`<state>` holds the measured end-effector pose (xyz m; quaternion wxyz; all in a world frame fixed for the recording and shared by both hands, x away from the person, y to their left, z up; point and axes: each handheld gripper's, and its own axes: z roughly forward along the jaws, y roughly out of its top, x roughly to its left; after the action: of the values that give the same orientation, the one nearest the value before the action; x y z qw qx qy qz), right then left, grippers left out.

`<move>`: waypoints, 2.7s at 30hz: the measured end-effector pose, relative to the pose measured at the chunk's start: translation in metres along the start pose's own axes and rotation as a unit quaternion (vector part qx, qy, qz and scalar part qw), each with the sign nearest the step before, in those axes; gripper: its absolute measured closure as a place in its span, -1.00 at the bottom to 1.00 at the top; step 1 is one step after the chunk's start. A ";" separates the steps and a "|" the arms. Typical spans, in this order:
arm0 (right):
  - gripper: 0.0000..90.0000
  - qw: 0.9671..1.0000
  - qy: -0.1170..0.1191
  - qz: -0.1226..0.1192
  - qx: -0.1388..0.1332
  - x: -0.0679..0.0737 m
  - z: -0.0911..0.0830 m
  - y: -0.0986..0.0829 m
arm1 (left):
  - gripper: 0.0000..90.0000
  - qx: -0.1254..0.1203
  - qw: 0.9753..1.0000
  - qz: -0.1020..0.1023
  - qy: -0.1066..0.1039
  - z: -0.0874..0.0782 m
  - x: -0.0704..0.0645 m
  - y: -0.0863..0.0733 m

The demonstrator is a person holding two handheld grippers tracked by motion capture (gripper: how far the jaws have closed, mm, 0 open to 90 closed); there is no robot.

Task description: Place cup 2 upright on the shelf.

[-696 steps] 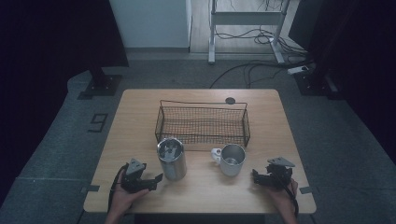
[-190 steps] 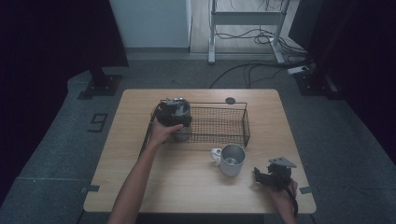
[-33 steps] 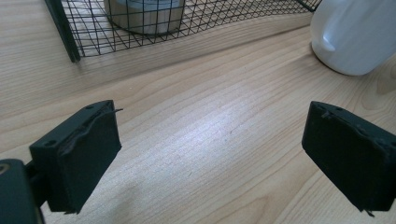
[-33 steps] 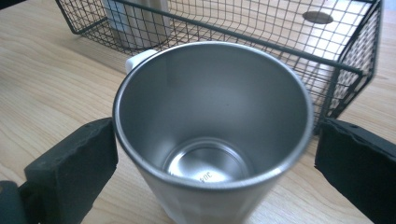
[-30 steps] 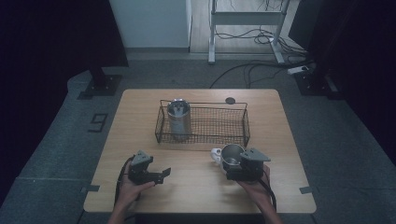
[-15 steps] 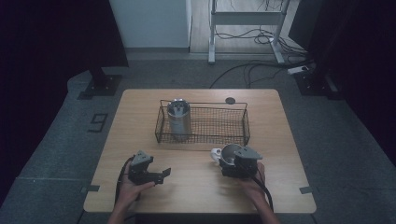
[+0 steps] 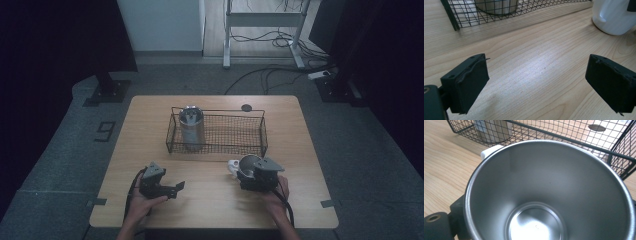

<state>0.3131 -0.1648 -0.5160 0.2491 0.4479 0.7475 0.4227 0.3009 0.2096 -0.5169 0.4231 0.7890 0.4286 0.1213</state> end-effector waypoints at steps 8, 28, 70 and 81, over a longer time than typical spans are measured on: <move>-0.85 1.000 0.004 0.005 -0.013 -0.004 -0.010 0.004 | -0.89 -0.001 1.000 -0.005 0.001 -0.001 0.001 0.000; -0.84 0.998 0.026 0.008 -0.053 -0.018 -0.040 0.062 | -0.88 0.006 1.000 0.001 -0.010 0.002 -0.008 0.001; -0.84 0.999 0.027 -0.001 -0.032 -0.029 0.018 0.131 | -0.87 -0.004 1.000 -0.008 -0.014 -0.003 -0.007 0.002; -0.84 0.999 0.018 0.007 -0.027 -0.040 0.031 0.137 | -0.86 -0.003 1.000 -0.005 -0.015 -0.002 -0.008 0.002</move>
<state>0.4180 -0.1547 -0.4153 0.2449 0.4385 0.7368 0.4526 0.2957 0.2039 -0.5130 0.4321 0.7874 0.4261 0.1085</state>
